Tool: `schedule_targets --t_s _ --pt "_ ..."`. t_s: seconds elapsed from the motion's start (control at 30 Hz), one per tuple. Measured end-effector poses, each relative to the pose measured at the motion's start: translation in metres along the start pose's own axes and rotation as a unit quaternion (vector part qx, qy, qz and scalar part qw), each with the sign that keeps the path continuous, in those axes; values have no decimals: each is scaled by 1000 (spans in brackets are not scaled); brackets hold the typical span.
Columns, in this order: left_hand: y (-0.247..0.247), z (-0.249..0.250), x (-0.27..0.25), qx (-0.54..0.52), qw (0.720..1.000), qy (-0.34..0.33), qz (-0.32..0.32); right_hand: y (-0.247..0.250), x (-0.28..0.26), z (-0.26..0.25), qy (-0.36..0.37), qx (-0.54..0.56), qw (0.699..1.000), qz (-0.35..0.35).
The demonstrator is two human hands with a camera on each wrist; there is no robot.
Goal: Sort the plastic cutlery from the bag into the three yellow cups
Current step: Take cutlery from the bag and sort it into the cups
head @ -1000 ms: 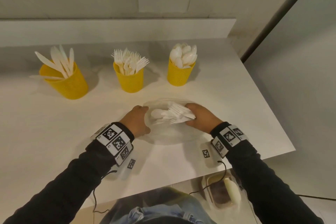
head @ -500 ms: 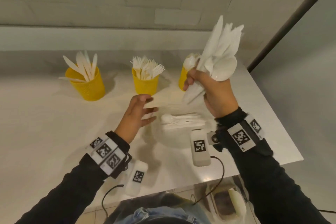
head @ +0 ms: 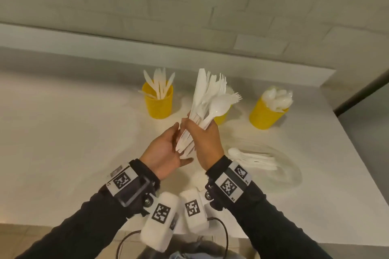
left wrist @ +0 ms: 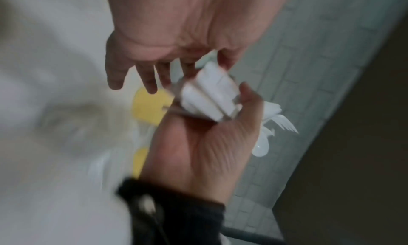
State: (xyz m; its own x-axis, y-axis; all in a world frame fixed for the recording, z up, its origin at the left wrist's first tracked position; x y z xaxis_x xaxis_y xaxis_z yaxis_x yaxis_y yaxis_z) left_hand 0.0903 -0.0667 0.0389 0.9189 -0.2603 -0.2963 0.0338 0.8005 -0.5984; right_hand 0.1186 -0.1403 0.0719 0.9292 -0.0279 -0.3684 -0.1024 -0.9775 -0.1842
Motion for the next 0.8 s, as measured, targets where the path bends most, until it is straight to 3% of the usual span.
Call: schedule_targets --t_s 0.07,0.1,0.17,0.23,0.43,0.53,0.6,0.7,0.8 --pt "20 34 -2 117 988 -95 35 -12 3 8 -18 -31 999 -35" --pt "28 54 -5 190 968 -157 53 -18 3 10 -21 -58 997 -49" --pt "31 86 -13 346 902 -252 51 -29 4 16 -20 -108 992 -64" --pt "31 92 -18 433 857 -276 47 -39 5 21 -9 -145 987 -67" --pt "41 92 -20 383 866 -303 109 -49 8 30 22 -169 984 -47" --pt "30 93 -14 397 858 -309 101 -43 10 29 32 -179 983 -37" --pt "18 100 -7 399 857 -313 95 -30 14 30 16 -166 986 -30" --pt "8 130 6 301 878 -348 129 5 21 34 -41 -108 993 -12" --pt "-9 170 22 255 859 -419 149 45 24 26 -48 -64 997 20"
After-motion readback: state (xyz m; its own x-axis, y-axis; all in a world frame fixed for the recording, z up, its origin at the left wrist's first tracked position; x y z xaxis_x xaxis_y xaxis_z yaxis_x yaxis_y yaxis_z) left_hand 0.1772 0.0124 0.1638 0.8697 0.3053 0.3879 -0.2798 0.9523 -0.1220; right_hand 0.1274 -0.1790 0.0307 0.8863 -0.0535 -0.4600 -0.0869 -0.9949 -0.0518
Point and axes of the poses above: each hand's wrist, its own x-axis towards the middle knuckle, its own y-axis out of the back of the hand, z = x × y, the point moved 9 cm from there along x, towards the middle knuckle, and after that the axes turned 14 degrees about -y, right-handed, at the moved point
